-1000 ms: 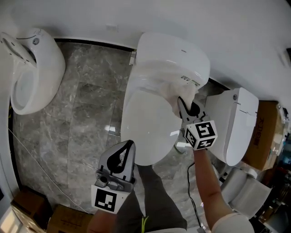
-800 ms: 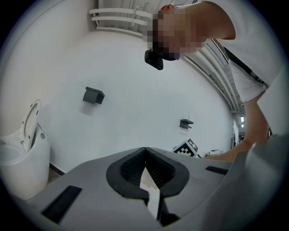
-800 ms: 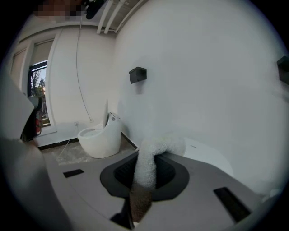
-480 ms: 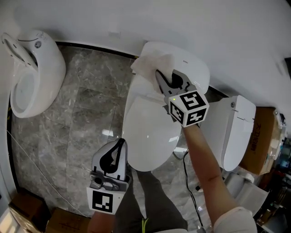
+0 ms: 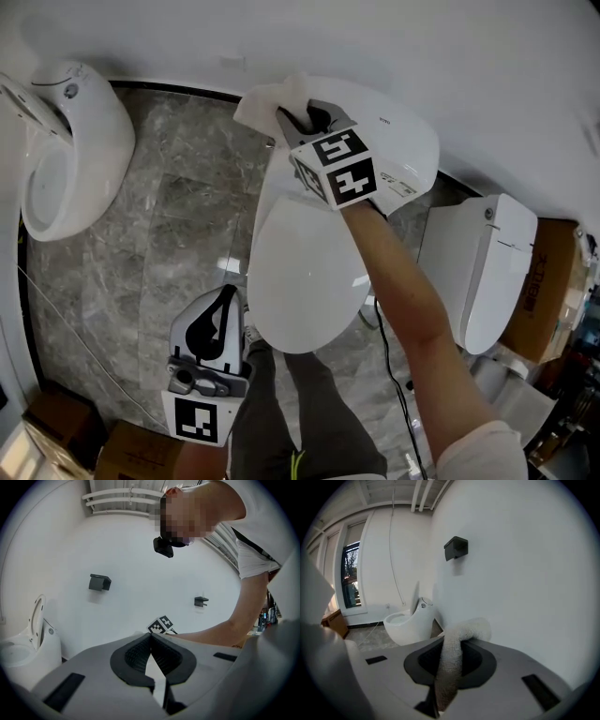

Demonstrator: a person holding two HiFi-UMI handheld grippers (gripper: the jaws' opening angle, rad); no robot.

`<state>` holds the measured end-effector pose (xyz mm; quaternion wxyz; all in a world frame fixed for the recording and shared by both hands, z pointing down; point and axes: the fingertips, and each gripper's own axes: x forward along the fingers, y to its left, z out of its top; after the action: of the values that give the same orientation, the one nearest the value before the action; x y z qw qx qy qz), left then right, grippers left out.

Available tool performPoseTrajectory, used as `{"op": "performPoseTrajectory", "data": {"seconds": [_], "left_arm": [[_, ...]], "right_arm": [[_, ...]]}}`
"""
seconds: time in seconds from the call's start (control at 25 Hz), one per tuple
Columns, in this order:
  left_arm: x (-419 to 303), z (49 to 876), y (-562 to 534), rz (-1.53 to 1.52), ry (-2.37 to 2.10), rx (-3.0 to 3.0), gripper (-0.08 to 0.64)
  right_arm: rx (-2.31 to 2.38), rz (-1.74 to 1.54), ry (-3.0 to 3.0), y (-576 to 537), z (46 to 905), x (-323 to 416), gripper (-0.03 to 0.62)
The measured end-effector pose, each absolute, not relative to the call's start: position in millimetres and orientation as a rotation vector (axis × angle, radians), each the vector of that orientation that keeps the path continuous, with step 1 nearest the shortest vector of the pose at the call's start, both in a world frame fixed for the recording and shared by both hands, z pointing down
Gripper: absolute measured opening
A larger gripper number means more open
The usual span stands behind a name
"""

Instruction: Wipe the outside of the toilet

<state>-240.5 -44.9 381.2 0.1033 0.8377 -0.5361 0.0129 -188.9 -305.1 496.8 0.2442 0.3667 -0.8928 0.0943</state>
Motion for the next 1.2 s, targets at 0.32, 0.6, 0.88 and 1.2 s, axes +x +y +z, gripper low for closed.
{"op": "performPoseTrajectory", "data": {"seconds": [0.32,0.6,0.88,1.2], "left_arm": [[-232,391,-50,0.065,-1.581,2.454,0.018],[-225,393,-54,0.061,-1.580,2.449,0.017],[-232,388,-61,0.046,-1.615,2.467,0.017],[-233,399,-55,0.049,-1.568,2.426,0.017]], "right_arm": [[1.063,0.273,-2.370,-325,527,-168,0.071],[1.060,0.214,-2.295,-332,543,-166,0.071],[1.047,0.169,-2.239,-335,553,-163,0.071],[1.046,0.157,-2.218,-336,554,-158,0.071]]}}
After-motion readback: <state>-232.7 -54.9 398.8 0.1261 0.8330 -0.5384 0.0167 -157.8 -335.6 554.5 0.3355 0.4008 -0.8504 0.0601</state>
